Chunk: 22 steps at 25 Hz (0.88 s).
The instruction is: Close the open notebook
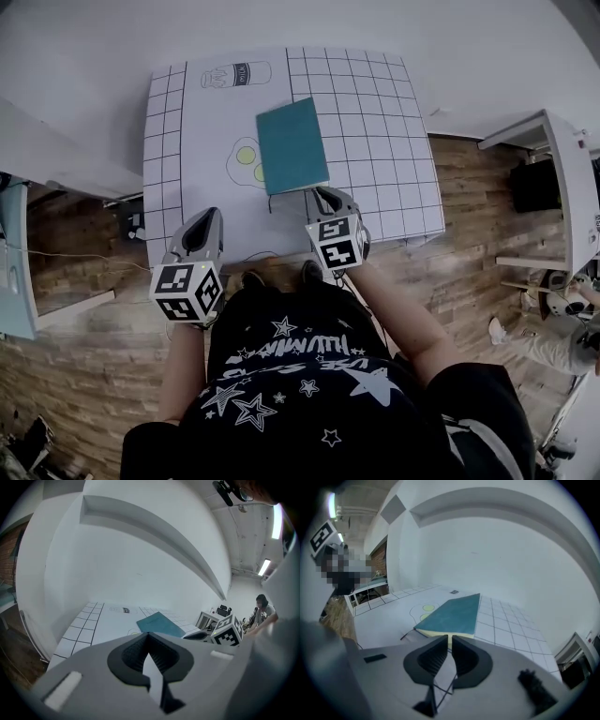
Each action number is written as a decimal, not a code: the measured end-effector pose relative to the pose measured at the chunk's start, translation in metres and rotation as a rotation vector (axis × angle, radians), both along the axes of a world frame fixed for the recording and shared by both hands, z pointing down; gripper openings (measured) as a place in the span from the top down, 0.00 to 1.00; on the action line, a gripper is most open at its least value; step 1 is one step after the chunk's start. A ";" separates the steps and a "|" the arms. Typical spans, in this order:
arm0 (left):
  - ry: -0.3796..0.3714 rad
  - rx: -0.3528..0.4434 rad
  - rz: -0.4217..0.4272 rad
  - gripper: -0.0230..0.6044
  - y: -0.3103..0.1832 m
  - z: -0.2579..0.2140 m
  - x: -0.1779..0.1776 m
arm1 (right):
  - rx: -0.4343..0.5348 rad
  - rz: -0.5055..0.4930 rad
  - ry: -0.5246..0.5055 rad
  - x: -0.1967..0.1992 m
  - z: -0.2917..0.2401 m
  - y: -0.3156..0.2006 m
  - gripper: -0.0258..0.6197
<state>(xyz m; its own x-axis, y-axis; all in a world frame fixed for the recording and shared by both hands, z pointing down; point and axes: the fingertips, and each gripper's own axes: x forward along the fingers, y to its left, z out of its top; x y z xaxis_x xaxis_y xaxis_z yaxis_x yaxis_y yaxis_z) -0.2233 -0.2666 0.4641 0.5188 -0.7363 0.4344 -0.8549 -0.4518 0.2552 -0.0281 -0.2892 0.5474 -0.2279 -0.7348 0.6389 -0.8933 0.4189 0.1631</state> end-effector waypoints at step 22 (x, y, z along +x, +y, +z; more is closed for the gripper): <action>-0.084 -0.007 -0.155 0.95 0.026 0.000 0.057 | -0.096 -0.220 0.017 0.027 0.031 -0.027 0.92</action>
<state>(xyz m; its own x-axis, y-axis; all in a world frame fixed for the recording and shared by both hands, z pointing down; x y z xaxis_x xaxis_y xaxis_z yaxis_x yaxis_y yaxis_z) -0.1666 -0.2406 0.4639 0.3608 -0.8015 0.4769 -0.9326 -0.3110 0.1830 -0.0009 -0.3162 0.5783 -0.3646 -0.6042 0.7086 -0.7760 0.6177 0.1274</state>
